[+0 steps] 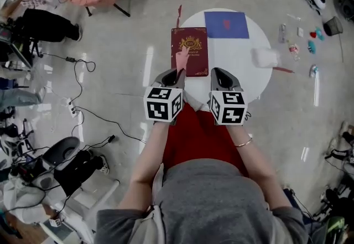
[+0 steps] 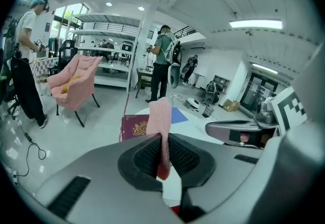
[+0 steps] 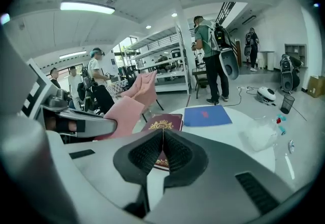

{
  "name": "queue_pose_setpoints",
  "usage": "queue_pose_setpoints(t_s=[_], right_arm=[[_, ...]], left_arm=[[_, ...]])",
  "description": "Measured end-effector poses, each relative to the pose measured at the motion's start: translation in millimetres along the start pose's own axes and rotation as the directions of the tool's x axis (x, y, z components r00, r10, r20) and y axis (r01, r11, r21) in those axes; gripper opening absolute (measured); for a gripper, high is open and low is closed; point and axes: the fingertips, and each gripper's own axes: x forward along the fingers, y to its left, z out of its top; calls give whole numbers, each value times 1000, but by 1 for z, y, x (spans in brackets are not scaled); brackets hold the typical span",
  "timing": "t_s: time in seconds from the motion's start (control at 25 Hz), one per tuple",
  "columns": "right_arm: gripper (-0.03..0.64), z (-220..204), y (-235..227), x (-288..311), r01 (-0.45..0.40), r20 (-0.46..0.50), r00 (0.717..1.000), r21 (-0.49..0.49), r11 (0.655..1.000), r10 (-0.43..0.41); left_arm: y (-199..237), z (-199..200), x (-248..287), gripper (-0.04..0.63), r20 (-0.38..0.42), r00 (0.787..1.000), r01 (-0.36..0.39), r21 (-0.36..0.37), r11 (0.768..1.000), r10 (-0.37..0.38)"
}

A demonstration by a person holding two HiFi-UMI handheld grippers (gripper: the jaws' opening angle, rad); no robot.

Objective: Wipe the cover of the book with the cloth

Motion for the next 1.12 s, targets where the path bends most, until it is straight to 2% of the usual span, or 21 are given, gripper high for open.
queue_pose_setpoints(t_s=[0.28, 0.68, 0.92, 1.12], right_arm=[[28, 20, 5, -19, -29, 81, 996, -10, 1000, 30], [28, 49, 39, -48, -61, 231, 970, -65, 996, 75], [28, 52, 64, -68, -49, 275, 959, -93, 994, 73], [28, 46, 77, -87, -43, 294, 953, -109, 993, 74]], left_arm=[[-4, 24, -14, 34, 121, 992, -37, 67, 997, 29], [8, 56, -66, 34, 326, 945, -81, 104, 991, 43], [12, 57, -98, 34, 386, 922, -91, 127, 988, 35], [12, 50, -119, 34, 410, 912, -87, 128, 988, 27]])
